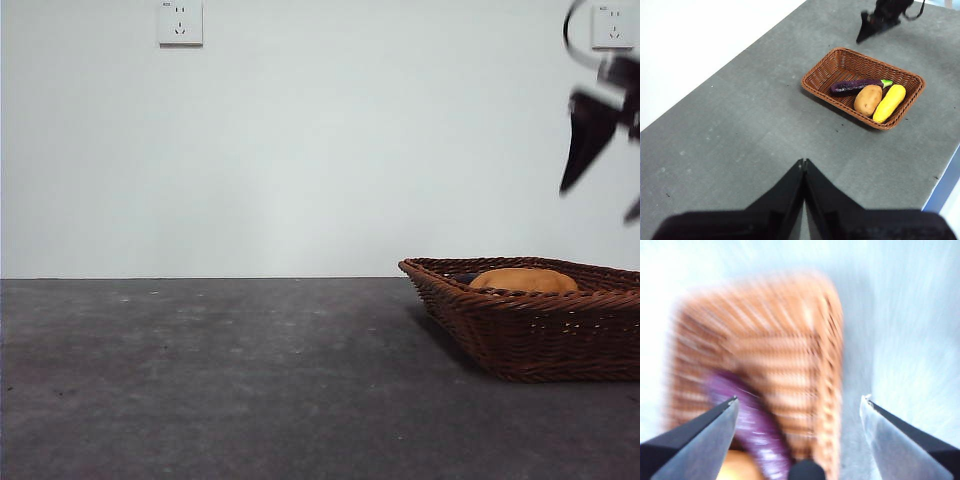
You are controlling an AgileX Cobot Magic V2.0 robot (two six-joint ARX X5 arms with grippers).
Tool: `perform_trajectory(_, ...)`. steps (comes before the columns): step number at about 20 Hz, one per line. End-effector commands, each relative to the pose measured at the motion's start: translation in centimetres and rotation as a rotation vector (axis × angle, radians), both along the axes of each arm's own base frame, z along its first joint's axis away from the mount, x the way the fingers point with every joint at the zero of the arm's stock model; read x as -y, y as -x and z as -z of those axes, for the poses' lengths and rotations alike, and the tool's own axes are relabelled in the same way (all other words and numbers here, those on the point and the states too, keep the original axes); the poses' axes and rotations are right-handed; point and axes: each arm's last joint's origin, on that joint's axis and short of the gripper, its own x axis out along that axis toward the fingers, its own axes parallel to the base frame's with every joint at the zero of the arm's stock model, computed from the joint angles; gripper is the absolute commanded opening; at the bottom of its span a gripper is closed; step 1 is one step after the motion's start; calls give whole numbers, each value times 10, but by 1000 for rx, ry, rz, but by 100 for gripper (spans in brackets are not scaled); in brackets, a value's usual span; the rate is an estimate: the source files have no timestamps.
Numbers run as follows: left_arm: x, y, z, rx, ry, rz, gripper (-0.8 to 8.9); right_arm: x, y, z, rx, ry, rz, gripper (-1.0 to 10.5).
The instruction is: Help me put the vegetables on the table into the basket
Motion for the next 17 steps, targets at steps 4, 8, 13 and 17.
perform_trajectory(4,-1,1,-1,0,12,-7,-7,-29,63,-103,71,-146,-202,198)
perform_trajectory(8,0,-1,0,-4,8,-7,-7,-55,115,-128,57,-76,-421,-13)
perform_trajectory(13,1,-1,0,-10,10,-9,-7,-63,136,-138,52,135,-331,-12)
perform_trajectory(17,1,-1,0,-23,27,-22,-7,-61,144,-142,52,173,-270,-12)
